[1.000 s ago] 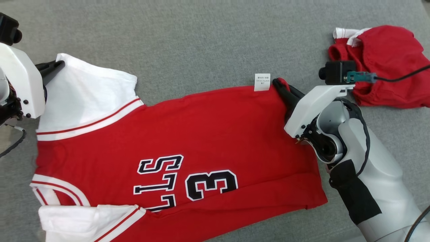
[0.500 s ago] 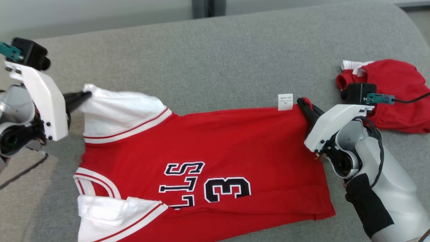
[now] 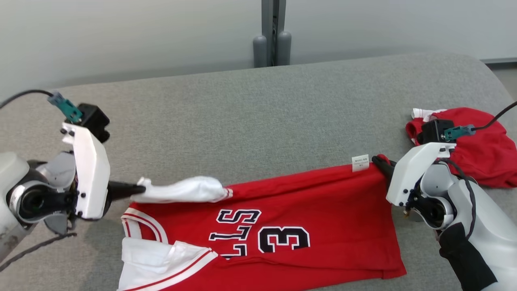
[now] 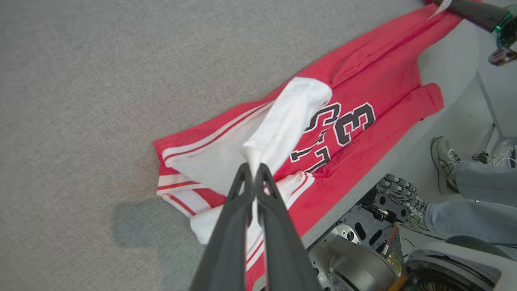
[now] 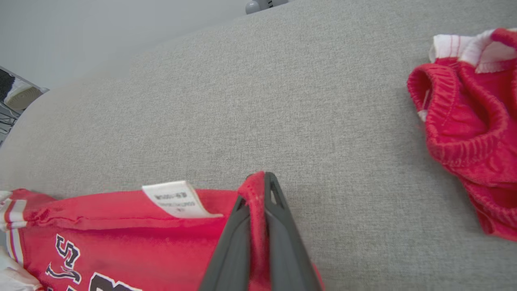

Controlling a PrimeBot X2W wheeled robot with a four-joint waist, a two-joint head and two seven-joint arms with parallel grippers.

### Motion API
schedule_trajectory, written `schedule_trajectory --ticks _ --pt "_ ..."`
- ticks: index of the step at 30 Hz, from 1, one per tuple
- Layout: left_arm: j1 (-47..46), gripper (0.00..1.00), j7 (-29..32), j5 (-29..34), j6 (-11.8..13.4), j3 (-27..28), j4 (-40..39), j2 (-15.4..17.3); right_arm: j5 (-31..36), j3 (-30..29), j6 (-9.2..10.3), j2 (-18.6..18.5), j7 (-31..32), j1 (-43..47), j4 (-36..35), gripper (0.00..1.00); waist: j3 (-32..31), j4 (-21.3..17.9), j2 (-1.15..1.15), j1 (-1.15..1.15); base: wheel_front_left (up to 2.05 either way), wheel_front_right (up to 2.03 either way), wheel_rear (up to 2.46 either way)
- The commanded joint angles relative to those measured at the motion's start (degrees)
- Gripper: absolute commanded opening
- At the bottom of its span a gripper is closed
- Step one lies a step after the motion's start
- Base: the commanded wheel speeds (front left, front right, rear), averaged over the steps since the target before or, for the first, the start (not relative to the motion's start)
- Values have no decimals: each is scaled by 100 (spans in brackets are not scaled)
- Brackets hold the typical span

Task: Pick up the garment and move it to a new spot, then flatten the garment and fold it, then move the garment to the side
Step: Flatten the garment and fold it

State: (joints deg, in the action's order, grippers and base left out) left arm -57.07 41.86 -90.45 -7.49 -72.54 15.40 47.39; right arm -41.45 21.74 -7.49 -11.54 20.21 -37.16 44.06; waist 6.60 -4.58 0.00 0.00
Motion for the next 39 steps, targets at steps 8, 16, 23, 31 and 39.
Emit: schedule_trajectory --ticks 8,16,23,31,39 --pt "349 0 647 -78 -1 -45 -384 192 -202 226 -1 -310 259 180 -157 0 -252 162 0 0 0 0 0" --pt "596 0 944 -91 -1 -56 -510 233 -373 529 -1 -598 379 308 -503 0 -333 219 0 0 0 0 0" --pt "747 0 1138 -82 -2 -61 -603 240 -524 852 -1 -848 785 470 -781 0 -304 244 0 0 0 0 0" --pt "820 0 1236 -88 -2 -65 -613 245 -746 984 -1 -960 1412 578 -948 0 -322 240 0 0 0 0 0" --pt "892 0 1318 -103 -2 -68 -598 231 -819 1146 -1 -1077 2092 673 -1201 0 -317 234 0 0 0 0 0"
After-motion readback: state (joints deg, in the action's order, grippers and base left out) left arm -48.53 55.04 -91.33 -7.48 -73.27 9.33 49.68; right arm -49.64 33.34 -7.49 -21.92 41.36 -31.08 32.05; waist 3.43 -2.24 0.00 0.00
